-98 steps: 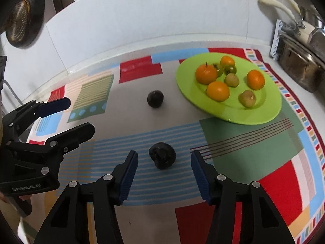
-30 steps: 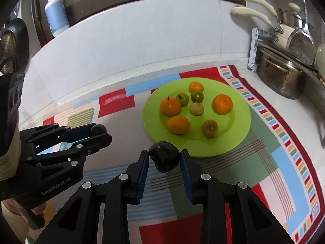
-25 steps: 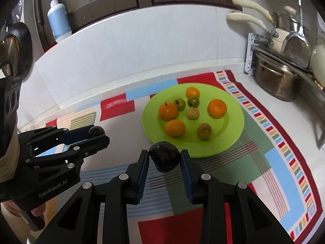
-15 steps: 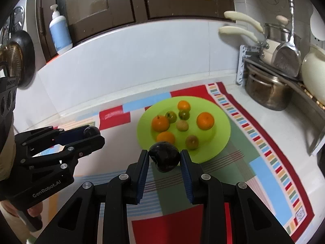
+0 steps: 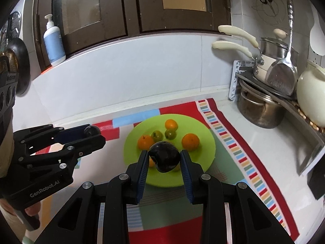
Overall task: Organize fruits
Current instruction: 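Carry both dark plums onto the green plate and open both grippers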
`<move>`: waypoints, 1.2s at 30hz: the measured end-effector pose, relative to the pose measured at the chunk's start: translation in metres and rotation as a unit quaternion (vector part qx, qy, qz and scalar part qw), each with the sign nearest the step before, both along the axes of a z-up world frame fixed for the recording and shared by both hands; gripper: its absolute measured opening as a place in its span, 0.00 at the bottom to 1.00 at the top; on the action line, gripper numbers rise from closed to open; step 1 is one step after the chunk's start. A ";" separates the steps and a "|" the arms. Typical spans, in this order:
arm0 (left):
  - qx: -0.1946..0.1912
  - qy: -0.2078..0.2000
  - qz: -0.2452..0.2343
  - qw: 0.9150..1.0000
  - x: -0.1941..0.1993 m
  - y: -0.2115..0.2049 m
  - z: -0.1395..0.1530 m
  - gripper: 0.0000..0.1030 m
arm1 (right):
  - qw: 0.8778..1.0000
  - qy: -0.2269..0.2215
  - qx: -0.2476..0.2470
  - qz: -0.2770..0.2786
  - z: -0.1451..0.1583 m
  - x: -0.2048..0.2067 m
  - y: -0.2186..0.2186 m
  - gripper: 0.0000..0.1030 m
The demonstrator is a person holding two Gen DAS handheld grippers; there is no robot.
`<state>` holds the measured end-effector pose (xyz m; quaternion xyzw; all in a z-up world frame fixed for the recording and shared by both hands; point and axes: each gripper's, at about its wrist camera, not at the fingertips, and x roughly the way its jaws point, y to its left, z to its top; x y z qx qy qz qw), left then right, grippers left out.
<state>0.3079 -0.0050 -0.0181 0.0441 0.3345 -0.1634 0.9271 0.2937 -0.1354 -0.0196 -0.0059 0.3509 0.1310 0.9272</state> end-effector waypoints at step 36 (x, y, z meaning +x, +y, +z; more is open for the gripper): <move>0.017 0.080 0.004 0.997 0.141 -0.003 -0.082 0.27 | 0.998 0.055 -0.005 0.010 -0.076 0.140 -0.004 0.32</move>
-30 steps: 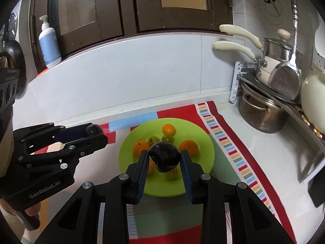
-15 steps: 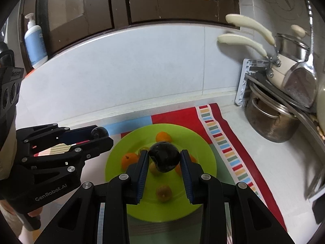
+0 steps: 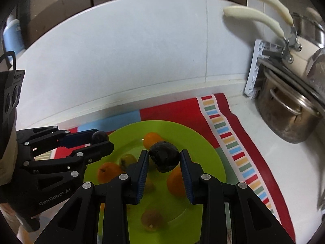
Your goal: Organize fruits
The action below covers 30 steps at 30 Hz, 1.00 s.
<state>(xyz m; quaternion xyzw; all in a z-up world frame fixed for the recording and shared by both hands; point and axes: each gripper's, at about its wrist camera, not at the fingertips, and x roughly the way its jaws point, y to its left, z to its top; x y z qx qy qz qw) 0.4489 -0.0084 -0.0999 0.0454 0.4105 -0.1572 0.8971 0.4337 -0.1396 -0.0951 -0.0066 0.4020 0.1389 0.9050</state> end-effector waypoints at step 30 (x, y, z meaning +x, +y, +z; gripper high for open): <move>0.011 -0.099 0.086 0.991 -0.141 0.006 0.073 0.65 | 0.997 -0.071 0.012 -0.038 0.063 -0.119 -0.019 0.43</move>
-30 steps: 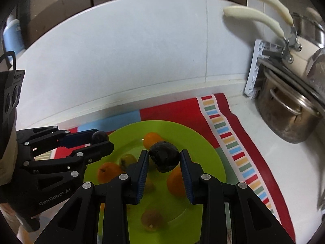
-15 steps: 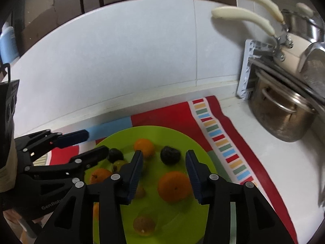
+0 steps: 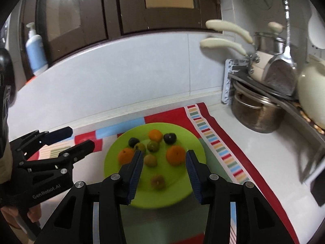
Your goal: Organize fruits
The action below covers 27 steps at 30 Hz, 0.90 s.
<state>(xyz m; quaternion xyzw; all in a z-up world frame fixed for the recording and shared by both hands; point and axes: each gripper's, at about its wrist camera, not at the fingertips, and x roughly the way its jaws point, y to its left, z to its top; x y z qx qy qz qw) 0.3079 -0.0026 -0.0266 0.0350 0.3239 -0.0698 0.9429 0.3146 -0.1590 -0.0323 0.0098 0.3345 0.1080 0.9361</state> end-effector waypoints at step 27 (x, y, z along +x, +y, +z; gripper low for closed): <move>0.004 -0.045 0.038 0.998 -0.163 -0.010 0.043 0.85 | 0.999 -0.042 -0.014 0.002 0.048 -0.164 -0.015 0.54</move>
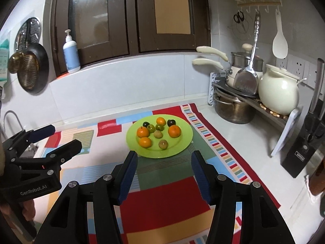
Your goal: Organize fruits
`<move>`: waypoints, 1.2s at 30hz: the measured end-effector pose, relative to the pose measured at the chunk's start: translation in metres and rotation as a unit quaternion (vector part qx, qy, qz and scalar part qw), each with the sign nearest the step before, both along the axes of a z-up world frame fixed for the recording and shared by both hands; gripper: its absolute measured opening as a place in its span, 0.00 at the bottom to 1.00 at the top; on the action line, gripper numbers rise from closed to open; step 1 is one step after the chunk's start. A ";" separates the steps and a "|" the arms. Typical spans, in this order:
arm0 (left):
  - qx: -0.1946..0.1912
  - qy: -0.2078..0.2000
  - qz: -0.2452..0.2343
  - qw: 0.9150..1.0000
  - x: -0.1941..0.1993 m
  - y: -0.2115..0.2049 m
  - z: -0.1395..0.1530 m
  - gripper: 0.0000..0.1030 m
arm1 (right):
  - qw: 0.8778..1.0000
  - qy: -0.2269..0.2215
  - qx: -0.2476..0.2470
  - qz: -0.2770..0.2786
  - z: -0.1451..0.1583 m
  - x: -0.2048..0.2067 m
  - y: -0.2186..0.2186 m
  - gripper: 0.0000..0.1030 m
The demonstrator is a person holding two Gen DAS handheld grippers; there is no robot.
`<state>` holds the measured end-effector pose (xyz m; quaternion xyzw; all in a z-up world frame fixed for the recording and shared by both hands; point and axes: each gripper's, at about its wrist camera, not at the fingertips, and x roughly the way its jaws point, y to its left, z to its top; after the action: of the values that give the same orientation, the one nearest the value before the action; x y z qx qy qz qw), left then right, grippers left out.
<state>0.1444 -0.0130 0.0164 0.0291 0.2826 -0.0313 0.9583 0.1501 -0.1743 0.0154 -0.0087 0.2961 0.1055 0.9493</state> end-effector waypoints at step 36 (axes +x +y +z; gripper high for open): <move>0.012 -0.040 0.018 0.999 -0.058 -0.005 0.021 0.98 | 1.000 -0.014 0.001 0.007 0.010 -0.056 -0.009 0.62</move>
<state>0.0864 -0.0180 0.0374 0.0369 0.2445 -0.0090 0.9689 0.0943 -0.1834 0.0254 -0.0109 0.2830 0.1124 0.9524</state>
